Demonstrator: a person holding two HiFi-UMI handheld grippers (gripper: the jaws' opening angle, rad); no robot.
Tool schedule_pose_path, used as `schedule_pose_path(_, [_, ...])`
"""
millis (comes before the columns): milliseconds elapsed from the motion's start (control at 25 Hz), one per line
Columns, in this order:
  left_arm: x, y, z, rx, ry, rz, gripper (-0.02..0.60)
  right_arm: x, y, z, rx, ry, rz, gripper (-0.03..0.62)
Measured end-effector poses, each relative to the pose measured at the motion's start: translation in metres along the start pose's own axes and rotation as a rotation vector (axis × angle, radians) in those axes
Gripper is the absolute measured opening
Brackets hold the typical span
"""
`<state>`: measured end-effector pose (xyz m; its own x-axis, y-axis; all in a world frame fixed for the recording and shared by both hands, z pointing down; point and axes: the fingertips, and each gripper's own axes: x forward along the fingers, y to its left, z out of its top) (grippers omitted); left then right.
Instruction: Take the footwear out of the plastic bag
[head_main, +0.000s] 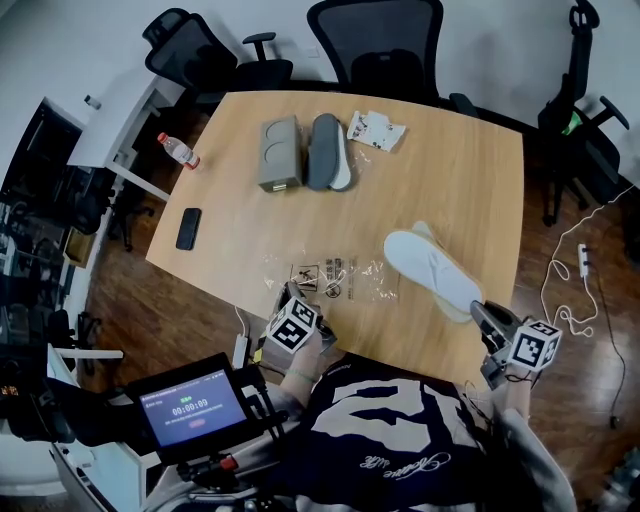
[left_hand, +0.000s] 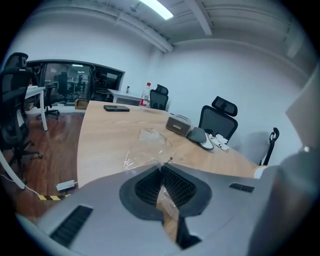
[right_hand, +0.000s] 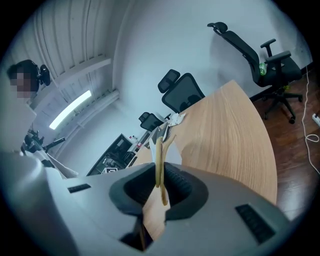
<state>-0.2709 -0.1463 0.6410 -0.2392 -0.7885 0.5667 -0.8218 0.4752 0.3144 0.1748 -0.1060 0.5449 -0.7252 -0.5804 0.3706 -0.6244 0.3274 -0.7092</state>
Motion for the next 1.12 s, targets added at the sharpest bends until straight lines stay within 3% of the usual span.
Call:
schedule_pose_path(200, [0.003, -0.025, -0.020, -0.030, 0.054, -0.061, 0.008, 0.003, 0.028, 0.034, -0.016, -0.089, 0.056, 0.048])
schedule_pose_path(360, [0.002, -0.052, -0.037, -0.111, 0.107, -0.128, 0.008, 0.021, 0.062, 0.054, -0.018, -0.115, 0.141, 0.048])
schedule_pose_path(480, [-0.001, -0.073, -0.052, -0.162, 0.148, -0.177, 0.008, 0.045, 0.082, 0.049, 0.028, -0.098, 0.211, 0.048])
schedule_pose_path(600, [-0.006, -0.092, -0.062, -0.177, 0.170, -0.215, 0.008, 0.066, 0.086, 0.023, 0.109, -0.042, 0.228, 0.048])
schedule_pose_path(720, [-0.009, -0.105, -0.066, -0.186, 0.178, -0.262, 0.008, 0.082, 0.072, -0.021, 0.233, 0.030, 0.186, 0.048])
schedule_pose_path(840, [-0.008, -0.116, -0.072, -0.158, 0.213, -0.330, 0.008, 0.086, 0.042, -0.058, 0.323, 0.090, 0.041, 0.048])
schedule_pose_path(960, [-0.009, -0.123, -0.075, -0.105, 0.242, -0.406, 0.026, 0.086, 0.014, -0.072, 0.323, 0.113, -0.074, 0.048])
schedule_pose_path(1120, [-0.014, -0.136, -0.080, -0.094, 0.304, -0.505, 0.157, 0.089, -0.008, -0.079, 0.244, 0.140, -0.167, 0.049])
